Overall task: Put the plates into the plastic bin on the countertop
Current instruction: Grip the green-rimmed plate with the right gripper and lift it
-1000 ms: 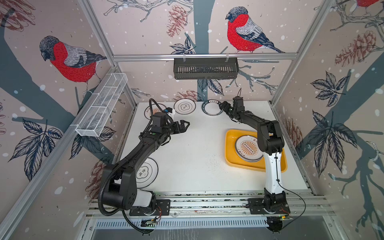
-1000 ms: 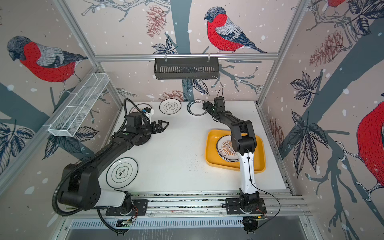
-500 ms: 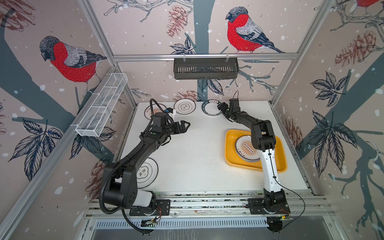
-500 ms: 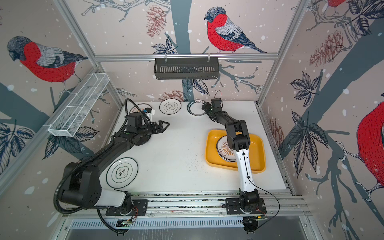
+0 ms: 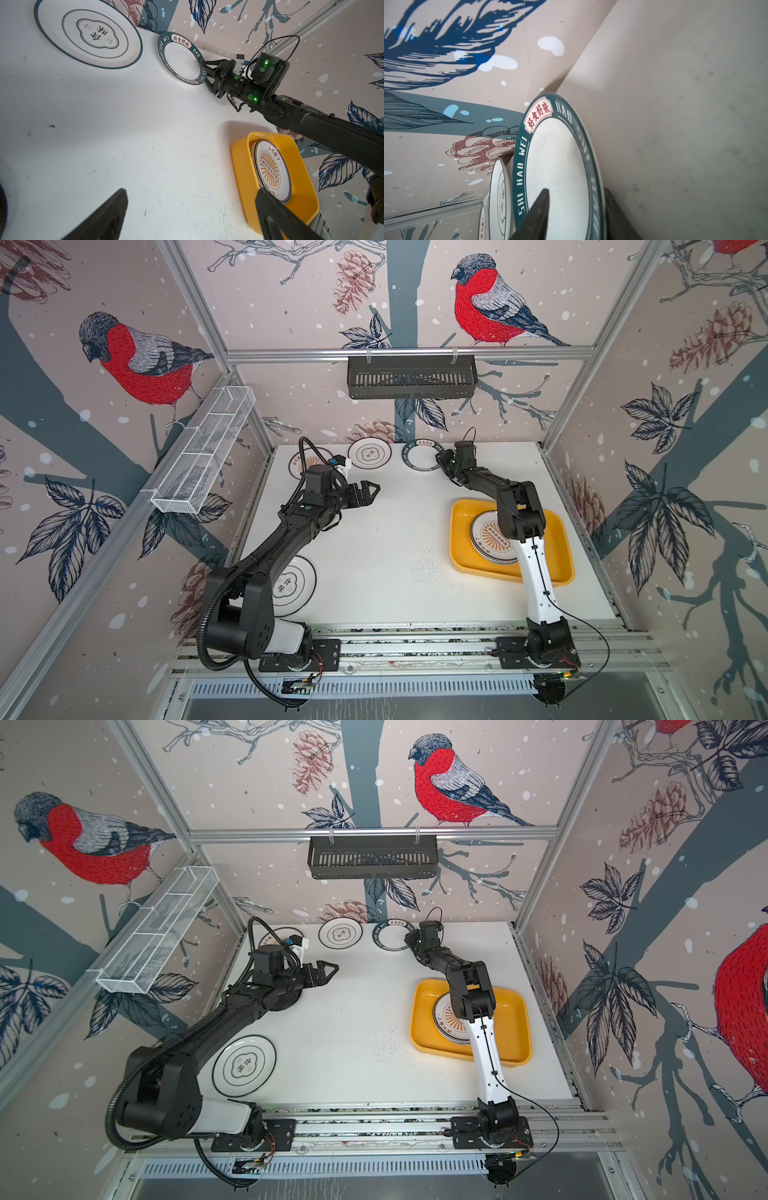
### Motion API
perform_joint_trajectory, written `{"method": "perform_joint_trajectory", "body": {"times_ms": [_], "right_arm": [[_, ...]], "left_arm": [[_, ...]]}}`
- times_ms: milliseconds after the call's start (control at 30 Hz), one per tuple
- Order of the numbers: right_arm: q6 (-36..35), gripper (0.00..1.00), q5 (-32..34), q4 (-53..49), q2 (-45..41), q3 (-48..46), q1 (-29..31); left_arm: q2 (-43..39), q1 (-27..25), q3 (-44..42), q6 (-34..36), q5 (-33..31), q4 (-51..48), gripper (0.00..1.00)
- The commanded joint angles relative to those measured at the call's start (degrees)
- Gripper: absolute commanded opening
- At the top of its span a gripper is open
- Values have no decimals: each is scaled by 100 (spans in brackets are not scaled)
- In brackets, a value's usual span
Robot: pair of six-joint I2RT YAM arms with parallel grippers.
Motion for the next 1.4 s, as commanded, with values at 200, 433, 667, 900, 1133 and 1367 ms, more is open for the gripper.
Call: {"method": "perform_joint_trajectory", "body": {"times_ms": [200,433,667,900,1133,1367], "right_arm": [[82,10,207,-892,-2,-127,75],[-157,3,422,-1027,-184,-190,132],[-487,2,796,-1074,-594,-300,183],[-871,2,760,-1028,-1008,-358,241],[-1086,2,868,-922,-1509,-674,306],[-1161,2,749,-779,-2144,-1213,290]], "left_arm": [[-91,13,18,74,-71,92,96],[-195,11,7,64,-111,91,96],[-337,6,-3,64,-129,91,96],[-428,-38,-1,45,-139,73,96],[-583,-178,-1,94,-183,56,96],[-646,-392,25,174,-174,21,96]]}}
